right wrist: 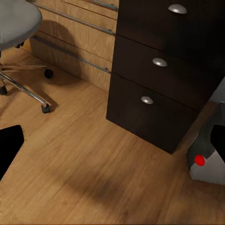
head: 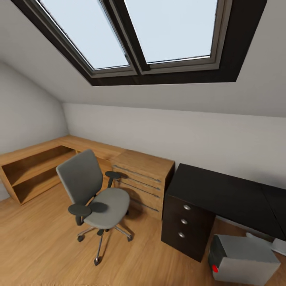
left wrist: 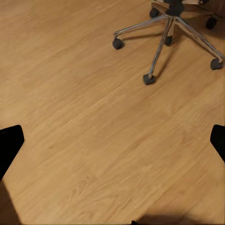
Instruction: In the bedroom, organize the workspace by keeping the computer under the desk, ensuring the monitor is on the desk, placing the keyboard on the desk next to the monitor, placing the mouse on the desk next to the keyboard, moving the folder from the swivel chair onto the desk next to the mouse, stacking the notebook on top of the folder with the pen on top of the notebook, and positioning the swivel chair next to the desk.
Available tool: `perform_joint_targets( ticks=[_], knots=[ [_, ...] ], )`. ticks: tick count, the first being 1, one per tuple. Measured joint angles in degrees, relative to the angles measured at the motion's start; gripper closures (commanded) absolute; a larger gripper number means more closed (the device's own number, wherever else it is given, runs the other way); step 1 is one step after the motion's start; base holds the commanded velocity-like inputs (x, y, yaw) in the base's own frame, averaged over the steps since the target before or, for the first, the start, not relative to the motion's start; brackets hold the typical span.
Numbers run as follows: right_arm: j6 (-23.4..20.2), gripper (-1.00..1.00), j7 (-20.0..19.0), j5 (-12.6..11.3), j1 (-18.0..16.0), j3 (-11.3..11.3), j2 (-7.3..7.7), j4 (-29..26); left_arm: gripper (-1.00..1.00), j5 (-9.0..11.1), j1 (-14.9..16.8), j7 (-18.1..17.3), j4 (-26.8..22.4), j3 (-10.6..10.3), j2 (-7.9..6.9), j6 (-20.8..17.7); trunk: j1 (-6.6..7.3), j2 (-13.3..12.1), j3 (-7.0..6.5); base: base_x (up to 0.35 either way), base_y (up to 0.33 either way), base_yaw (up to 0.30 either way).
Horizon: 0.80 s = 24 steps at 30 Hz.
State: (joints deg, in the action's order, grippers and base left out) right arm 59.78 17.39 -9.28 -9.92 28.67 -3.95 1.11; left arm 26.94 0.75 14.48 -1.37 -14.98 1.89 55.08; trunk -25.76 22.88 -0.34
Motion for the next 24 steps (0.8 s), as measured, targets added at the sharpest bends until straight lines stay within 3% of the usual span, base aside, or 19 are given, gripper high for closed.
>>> perform_joint_targets(
  ticks=[7,24],
  knots=[
    [0.0,-1.00,1.1,0.1,0.0,0.0,-0.05,-0.1,-1.00,0.0,0.0,-0.1,0.0,0.0,0.08,4.7,0.00,0.0,0.00,0.000,0.000,0.280],
    [0.0,-1.00,1.6,0.1,0.0,0.0,-0.07,-0.1,-1.00,0.0,0.0,-0.2,0.0,-0.2,0.01,4.8,0.00,0.0,0.00,0.000,0.000,0.280]
  ],
)
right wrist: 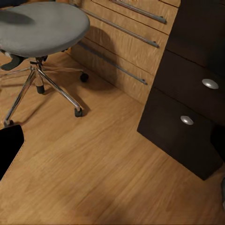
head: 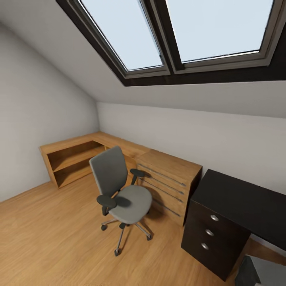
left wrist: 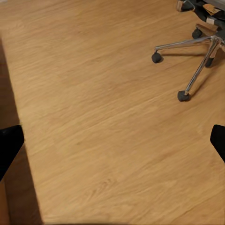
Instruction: In the bedroom, organize the workspace by keeping the computer under the desk, ensuring the monitor is on the desk, placing the keyboard on the desk next to the monitor, placing the mouse on the desk next to the keyboard, moving the folder from the swivel chair onto the desk next to the mouse, stacking the notebook on top of the folder with the pen on top of the notebook, and positioning the swivel chair next to the desk.
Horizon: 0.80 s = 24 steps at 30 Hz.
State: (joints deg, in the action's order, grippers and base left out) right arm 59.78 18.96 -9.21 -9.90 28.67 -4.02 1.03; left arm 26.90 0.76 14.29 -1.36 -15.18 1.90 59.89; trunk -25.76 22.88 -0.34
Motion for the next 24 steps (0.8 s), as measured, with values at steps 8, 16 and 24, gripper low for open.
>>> perform_joint_targets(
  ticks=[8,16,24],
  knots=[
    [0.0,-1.00,0.0,0.1,0.0,0.0,0.00,0.0,-1.00,0.0,0.0,0.1,0.0,0.0,-0.05,-0.3,0.00,0.0,0.00,0.000,0.000,0.280],
    [0.0,-1.00,0.0,0.1,0.0,0.0,-0.05,0.0,-1.00,0.0,0.0,0.1,0.0,-0.1,-0.06,-1.0,0.00,0.0,0.00,0.000,0.000,0.281],
    [0.0,-1.00,0.0,0.1,0.0,0.0,-0.08,0.0,-1.00,-0.1,0.0,0.2,0.0,-0.1,-0.06,-4.2,0.00,0.0,0.00,0.000,0.000,0.283]
  ],
)
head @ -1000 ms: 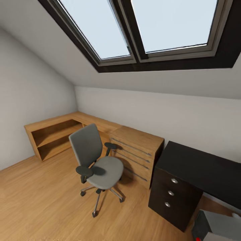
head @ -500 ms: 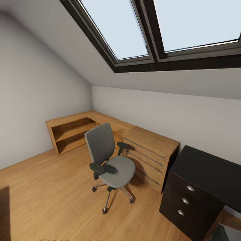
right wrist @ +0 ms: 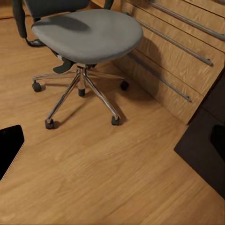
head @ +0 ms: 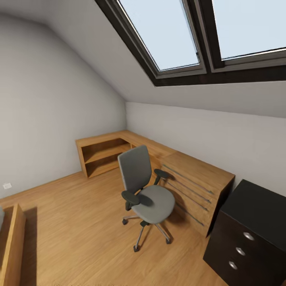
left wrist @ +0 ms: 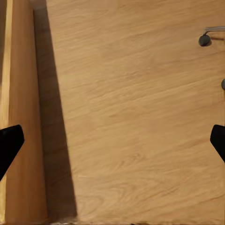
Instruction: In the bedroom, organize the workspace by keeping the computer under the desk, ensuring the monitor is on the desk, placing the keyboard on the desk next to the monitor, placing the mouse on the desk next to the keyboard, moving the folder from the swivel chair onto the desk next to the mouse, stacking the notebook on top of the folder with the pen on top of the notebook, and positioning the swivel chair next to the desk.
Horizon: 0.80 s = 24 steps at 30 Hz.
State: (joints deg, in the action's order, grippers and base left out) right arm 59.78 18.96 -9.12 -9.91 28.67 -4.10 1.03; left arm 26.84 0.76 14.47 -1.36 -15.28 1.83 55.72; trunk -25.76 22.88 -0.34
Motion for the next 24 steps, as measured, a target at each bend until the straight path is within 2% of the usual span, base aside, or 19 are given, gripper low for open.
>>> perform_joint_targets(
  ticks=[8,24],
  knots=[
    [0.0,-1.00,0.0,-0.1,0.0,0.0,0.03,0.0,-1.00,0.1,0.0,0.1,-0.1,0.1,-0.09,-5.7,0.00,0.0,0.00,0.000,0.000,0.284],
    [0.0,-1.00,0.0,-0.2,0.0,0.0,0.00,0.0,-1.00,0.3,0.0,0.4,-0.1,0.4,-0.05,-6.8,0.00,0.0,0.00,0.000,0.000,0.284]
  ],
)
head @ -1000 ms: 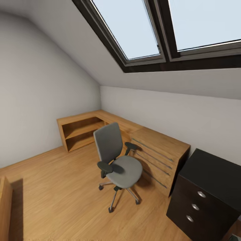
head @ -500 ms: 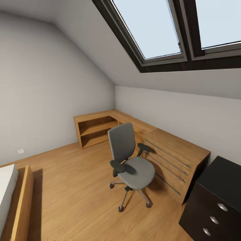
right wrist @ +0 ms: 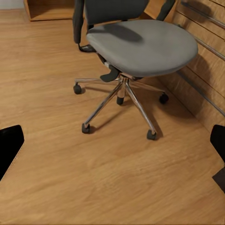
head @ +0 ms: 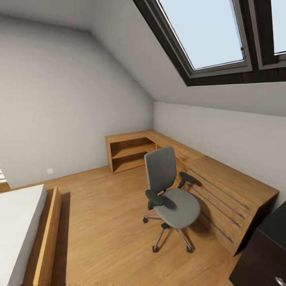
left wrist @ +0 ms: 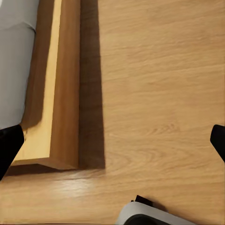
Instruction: In the bedroom, organize the workspace by keeping the computer under the desk, ensuring the monitor is on the desk, placing the keyboard on the desk next to the monitor, placing the mouse on the desk next to the keyboard, moving the folder from the swivel chair onto the desk next to the mouse, stacking the notebook on top of the folder with the pen on top of the notebook, and positioning the swivel chair next to the desk.
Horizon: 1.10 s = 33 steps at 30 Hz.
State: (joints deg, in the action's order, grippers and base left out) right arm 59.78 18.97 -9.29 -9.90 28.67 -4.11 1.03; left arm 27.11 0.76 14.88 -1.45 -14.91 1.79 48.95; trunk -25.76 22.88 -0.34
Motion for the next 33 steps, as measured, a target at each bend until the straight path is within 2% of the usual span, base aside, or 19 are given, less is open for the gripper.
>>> perform_joint_targets(
  ticks=[18,33],
  knots=[
    [0.0,-1.00,0.0,0.1,0.0,0.0,0.00,0.0,-1.00,-0.1,0.0,-0.1,0.0,0.0,0.04,0.1,0.01,0.0,0.00,0.012,0.000,0.284],
    [0.0,-1.00,0.0,0.2,0.0,0.0,0.00,0.0,-1.00,-0.1,0.0,0.0,0.0,-0.1,0.05,0.1,0.03,0.0,0.00,0.271,0.000,0.284]
  ],
)
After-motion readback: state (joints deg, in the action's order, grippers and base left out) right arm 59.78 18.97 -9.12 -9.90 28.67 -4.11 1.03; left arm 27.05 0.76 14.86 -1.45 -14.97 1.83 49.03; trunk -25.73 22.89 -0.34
